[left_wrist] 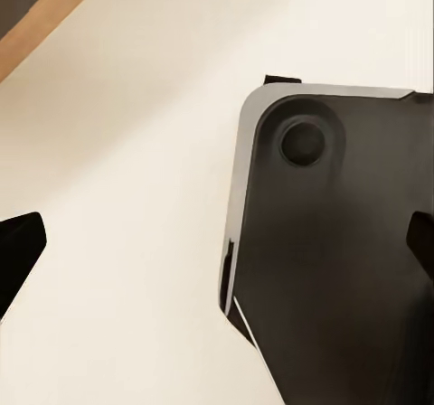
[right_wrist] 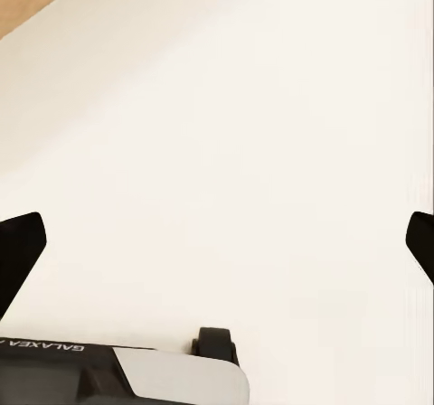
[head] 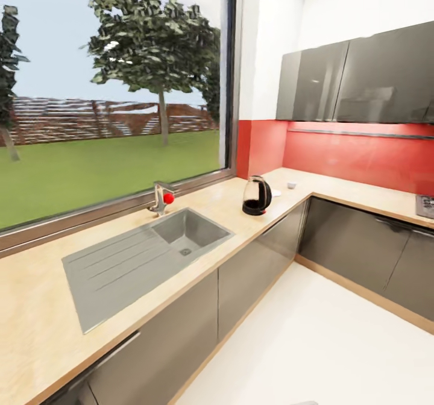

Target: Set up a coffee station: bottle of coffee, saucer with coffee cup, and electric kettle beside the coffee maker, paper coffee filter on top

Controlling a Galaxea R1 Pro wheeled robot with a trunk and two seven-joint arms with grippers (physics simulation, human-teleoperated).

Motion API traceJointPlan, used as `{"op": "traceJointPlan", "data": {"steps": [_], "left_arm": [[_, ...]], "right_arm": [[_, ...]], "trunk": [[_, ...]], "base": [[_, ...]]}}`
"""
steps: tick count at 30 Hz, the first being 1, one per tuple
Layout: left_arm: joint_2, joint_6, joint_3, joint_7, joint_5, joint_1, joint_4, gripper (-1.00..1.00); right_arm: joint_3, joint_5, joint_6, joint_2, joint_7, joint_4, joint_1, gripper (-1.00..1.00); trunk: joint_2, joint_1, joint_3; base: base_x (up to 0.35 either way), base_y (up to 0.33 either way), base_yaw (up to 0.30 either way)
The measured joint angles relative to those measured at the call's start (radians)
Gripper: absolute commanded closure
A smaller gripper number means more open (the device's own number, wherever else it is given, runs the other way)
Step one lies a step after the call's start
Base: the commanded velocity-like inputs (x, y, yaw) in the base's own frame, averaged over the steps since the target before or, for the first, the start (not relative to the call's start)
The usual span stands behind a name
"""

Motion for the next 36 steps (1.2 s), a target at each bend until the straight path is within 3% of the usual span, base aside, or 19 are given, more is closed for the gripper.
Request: {"op": "traceJointPlan", "data": {"steps": [36], "left_arm": [[0.005, 0.0, 0.001, 0.011, 0.004, 0.0, 0.002, -1.0]], "right_arm": [[0.0, 0.0, 0.0, 0.0, -0.001, 0.0, 0.0, -1.0]], "trunk": [[0.0, 0.0, 0.0]], "base": [[0.238, -0.198, -0.3]]}}
